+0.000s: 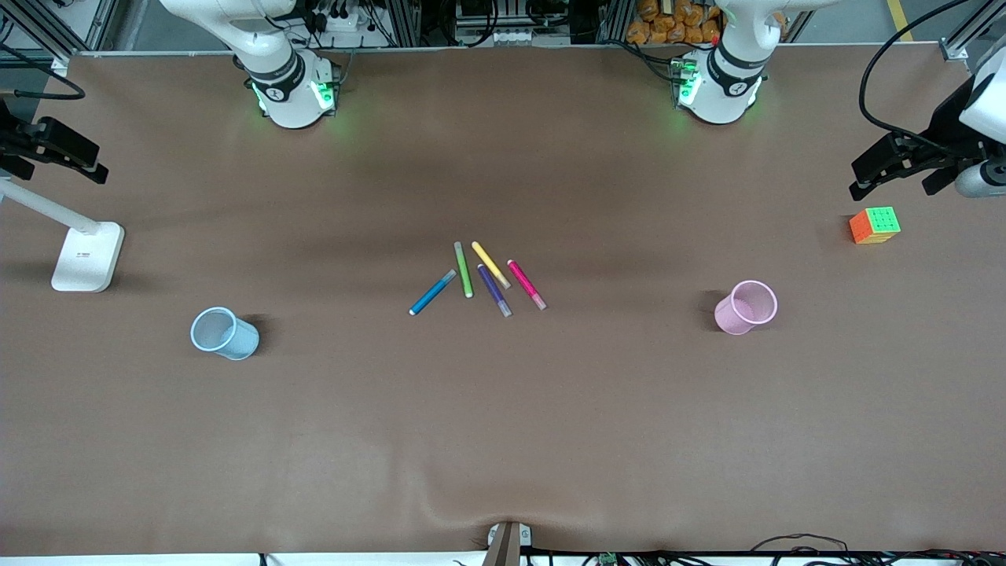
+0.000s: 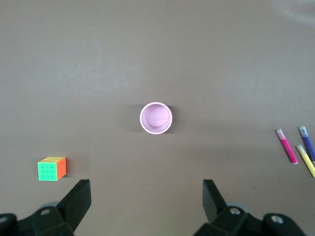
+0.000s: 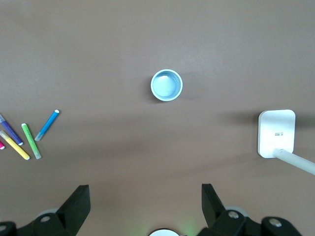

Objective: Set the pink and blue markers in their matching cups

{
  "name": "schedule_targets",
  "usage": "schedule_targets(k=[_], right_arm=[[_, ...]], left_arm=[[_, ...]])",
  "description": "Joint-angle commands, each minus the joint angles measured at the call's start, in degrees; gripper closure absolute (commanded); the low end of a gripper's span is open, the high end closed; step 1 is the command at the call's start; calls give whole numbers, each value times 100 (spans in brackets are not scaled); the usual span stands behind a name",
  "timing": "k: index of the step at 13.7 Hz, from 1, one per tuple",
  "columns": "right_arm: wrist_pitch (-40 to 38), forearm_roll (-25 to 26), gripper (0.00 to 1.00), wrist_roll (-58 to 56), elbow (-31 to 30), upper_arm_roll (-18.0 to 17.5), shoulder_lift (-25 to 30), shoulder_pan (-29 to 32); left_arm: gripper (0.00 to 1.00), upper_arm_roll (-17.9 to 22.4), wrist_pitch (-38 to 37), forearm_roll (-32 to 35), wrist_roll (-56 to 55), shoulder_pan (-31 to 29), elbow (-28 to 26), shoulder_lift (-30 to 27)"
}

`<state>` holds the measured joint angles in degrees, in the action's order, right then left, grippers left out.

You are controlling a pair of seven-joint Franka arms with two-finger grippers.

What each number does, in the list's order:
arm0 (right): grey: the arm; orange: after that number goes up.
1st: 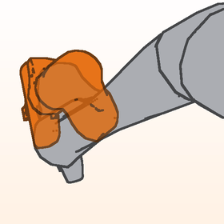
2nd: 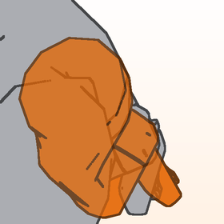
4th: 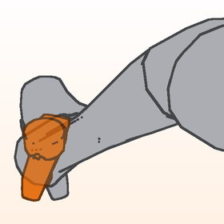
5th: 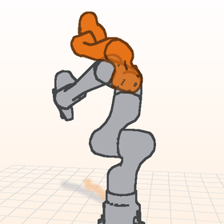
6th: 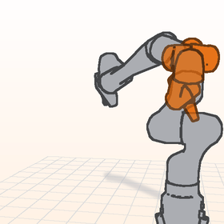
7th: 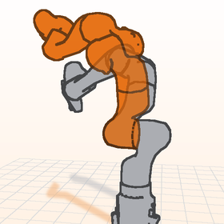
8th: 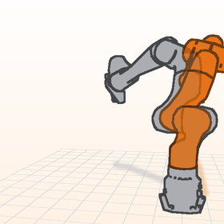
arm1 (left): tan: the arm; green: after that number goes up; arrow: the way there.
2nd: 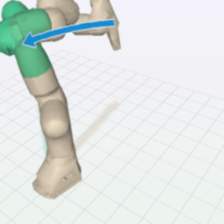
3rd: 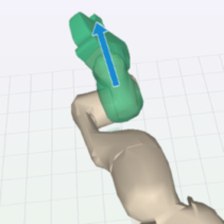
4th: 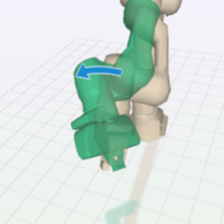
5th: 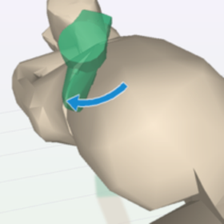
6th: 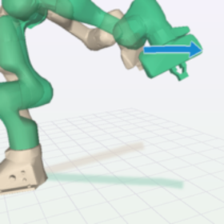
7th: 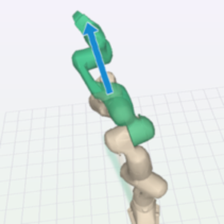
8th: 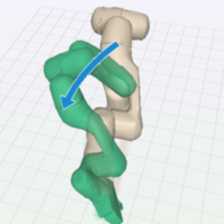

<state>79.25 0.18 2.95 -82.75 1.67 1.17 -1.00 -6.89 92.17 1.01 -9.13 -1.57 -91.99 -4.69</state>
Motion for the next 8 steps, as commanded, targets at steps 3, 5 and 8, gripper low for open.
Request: schedule_targets(k=[3, 5, 8], right_arm=[[11, -88, 0, -101, 118, -35, -64, 73], [11, -88, 0, -101, 118, -26, -64, 73], [11, -88, 0, -101, 118, -35, -64, 65]], left_arm=[[0, -50, -24, 198, -54, -10, 93, 12], [0, -50, -24, 198, -54, -10, 93, 12], [0, -50, -15, 198, -36, -19, 93, 12]])
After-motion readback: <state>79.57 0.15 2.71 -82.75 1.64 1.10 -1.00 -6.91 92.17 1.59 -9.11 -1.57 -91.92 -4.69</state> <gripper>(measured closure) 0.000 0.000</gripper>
